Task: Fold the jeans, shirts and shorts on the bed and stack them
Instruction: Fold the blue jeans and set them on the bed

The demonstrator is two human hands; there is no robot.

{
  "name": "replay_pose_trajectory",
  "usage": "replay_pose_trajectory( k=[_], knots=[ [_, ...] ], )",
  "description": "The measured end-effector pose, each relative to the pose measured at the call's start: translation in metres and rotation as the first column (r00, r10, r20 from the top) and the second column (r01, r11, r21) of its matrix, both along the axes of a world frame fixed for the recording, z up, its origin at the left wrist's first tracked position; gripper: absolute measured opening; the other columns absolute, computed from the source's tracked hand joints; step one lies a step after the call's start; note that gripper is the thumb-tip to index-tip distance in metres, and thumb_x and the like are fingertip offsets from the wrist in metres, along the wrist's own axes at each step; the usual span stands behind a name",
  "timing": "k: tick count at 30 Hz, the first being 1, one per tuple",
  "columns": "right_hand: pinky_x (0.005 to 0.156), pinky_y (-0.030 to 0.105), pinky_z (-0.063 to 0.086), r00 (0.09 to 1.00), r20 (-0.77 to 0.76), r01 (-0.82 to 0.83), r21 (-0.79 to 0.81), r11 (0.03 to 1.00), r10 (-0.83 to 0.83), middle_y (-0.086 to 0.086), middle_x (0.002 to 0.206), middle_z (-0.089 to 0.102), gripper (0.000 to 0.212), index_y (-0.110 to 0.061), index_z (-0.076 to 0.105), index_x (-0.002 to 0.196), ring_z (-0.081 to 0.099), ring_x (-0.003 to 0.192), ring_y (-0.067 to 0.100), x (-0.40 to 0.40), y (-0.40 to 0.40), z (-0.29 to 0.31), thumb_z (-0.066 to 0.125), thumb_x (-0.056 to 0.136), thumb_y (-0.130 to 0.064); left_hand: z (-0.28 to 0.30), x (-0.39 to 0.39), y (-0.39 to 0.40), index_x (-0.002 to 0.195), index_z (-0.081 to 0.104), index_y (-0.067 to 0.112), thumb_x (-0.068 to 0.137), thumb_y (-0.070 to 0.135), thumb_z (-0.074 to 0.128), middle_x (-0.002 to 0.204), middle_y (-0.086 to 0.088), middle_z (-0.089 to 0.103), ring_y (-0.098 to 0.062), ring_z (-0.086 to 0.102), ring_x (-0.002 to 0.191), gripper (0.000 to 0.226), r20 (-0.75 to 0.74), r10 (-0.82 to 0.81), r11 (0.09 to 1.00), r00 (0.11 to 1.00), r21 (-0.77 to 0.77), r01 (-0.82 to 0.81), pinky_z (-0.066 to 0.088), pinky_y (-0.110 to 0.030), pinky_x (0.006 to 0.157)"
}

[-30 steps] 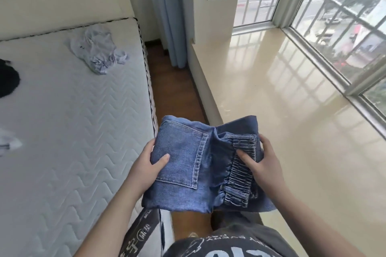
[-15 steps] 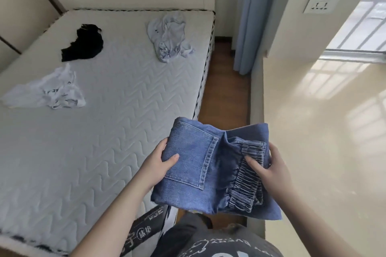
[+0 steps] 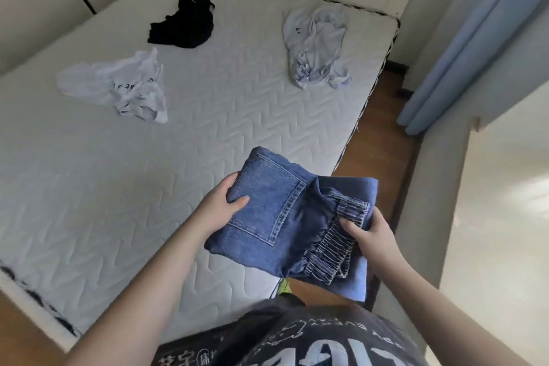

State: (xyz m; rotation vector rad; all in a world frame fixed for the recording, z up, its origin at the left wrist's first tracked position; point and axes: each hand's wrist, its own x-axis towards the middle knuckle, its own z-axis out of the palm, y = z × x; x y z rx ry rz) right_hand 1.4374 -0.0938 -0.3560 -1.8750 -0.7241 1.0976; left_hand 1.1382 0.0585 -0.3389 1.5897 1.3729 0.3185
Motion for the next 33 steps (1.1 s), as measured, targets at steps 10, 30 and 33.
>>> replay_pose_trajectory(
  k=[10,30,33],
  knots=[
    [0.061,0.024,0.056,0.945,-0.318,-0.008,-0.25,0.968,-0.075,0.004,0.09,0.076,0.023,-0.007,0.065,0.105,0.074,0.078,0.018,-0.014,0.105,-0.048,0.073,0.084,-0.004,-0.042,-0.011,0.115,0.133,0.048,0.02,0.088,0.026,0.071,0.117,0.003,0.061,-0.017,0.058,0.101,0.052,-0.201,0.025,1.0,0.979,-0.007,-0.027,0.04,-0.028,0.084],
    [0.08,0.028,0.05,0.687,-0.654,-0.223,-0.606,0.764,-0.318,0.008,0.111,0.071,0.033,-0.003,0.061,0.12,0.065,0.1,0.02,0.039,0.253,-0.203,0.067,0.088,-0.002,-0.179,0.014,0.307,0.124,0.054,0.018,0.084,0.024,0.077,0.107,0.003,0.063,-0.02,0.06,0.094,0.047,-0.364,-0.069,0.984,0.929,-0.178,0.003,0.041,-0.029,0.081],
    [0.086,0.03,0.05,0.687,-0.658,-0.234,-0.601,0.764,-0.307,0.007,0.117,0.069,0.037,-0.006,0.06,0.122,0.064,0.107,0.021,0.035,0.273,-0.224,0.07,0.087,-0.005,-0.205,0.006,0.323,0.125,0.053,0.02,0.086,0.023,0.074,0.111,0.001,0.065,-0.021,0.061,0.098,0.044,-0.363,-0.055,0.98,0.93,-0.2,-0.02,0.041,-0.03,0.081]
  ],
)
